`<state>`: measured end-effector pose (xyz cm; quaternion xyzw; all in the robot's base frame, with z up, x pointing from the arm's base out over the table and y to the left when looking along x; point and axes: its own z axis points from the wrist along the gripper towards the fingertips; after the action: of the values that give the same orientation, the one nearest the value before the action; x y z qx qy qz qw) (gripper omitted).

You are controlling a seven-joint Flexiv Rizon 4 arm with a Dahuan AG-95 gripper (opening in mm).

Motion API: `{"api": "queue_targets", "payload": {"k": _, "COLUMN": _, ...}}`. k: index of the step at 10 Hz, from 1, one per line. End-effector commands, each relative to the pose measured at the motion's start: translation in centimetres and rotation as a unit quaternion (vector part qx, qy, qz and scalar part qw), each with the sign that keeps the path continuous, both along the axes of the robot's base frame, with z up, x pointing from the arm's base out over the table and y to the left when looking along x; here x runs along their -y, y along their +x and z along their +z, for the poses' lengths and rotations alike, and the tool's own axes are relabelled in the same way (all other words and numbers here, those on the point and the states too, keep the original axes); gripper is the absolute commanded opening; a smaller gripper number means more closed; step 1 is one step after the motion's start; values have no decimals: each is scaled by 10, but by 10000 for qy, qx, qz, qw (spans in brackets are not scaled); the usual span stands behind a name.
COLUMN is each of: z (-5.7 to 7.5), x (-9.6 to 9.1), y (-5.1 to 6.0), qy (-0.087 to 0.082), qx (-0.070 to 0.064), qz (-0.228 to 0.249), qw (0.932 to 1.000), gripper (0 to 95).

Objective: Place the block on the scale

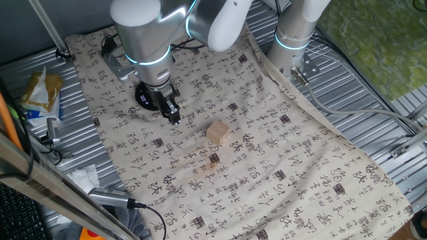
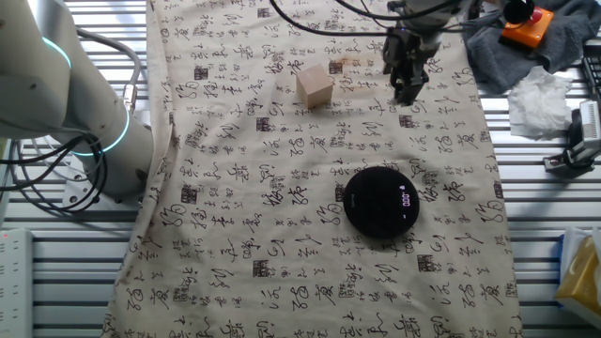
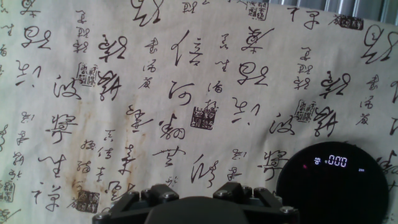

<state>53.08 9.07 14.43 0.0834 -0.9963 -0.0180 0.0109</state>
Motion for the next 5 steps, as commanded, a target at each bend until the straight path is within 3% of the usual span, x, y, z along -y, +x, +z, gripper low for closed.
{"api": "queue_targets", "payload": {"k": 1, "z": 1, "x": -3, "y": 1, "qy": -30, "qx": -77, "qz": -98, "qw": 9999, "gripper": 570}}
{"api": "queue_targets", "payload": {"k": 5, "z": 1, "x": -7, "y": -1, "qy": 10, "qx": -139, "qz": -201, "qw": 9997, "gripper": 570}}
